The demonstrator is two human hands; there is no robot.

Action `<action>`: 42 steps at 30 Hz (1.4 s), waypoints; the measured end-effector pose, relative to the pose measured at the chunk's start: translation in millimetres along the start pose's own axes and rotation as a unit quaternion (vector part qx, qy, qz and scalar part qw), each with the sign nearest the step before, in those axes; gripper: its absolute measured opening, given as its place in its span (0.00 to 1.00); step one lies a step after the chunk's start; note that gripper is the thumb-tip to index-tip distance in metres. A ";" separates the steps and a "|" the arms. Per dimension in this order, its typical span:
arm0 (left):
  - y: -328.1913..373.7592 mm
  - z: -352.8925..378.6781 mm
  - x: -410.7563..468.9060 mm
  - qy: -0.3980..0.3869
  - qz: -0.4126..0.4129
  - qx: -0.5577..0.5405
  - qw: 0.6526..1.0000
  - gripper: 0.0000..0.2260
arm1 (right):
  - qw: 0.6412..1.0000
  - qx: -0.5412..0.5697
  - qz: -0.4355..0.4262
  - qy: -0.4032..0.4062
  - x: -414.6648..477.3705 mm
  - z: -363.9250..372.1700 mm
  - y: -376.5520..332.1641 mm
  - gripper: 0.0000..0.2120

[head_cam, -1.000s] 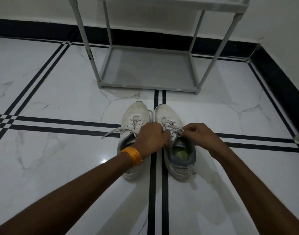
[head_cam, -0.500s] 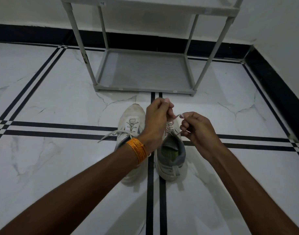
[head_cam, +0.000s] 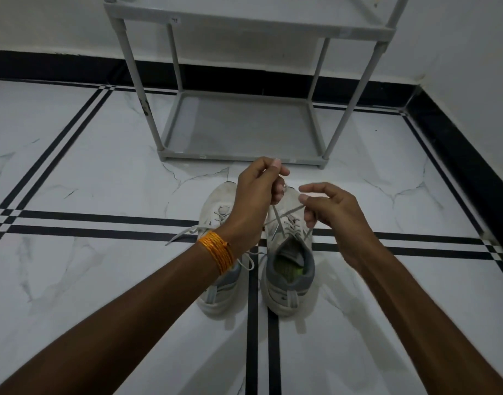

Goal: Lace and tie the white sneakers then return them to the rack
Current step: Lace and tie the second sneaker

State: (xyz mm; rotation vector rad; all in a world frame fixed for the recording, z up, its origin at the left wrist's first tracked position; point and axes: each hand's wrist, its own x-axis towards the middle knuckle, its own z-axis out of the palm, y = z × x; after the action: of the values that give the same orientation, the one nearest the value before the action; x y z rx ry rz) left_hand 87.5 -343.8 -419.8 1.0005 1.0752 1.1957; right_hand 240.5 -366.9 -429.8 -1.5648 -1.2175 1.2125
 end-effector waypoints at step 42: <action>11.9 2.7 26.3 -0.136 0.165 0.254 0.943 0.11 | 0.990 -0.057 -0.089 -0.098 12.1 -3.0 -38.7 0.12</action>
State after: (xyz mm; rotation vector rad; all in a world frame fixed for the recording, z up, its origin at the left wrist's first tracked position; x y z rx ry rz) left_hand 89.0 -316.5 -410.3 1.7497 1.0397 1.0144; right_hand 236.1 -346.6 -394.9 -1.4080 -1.5424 1.2199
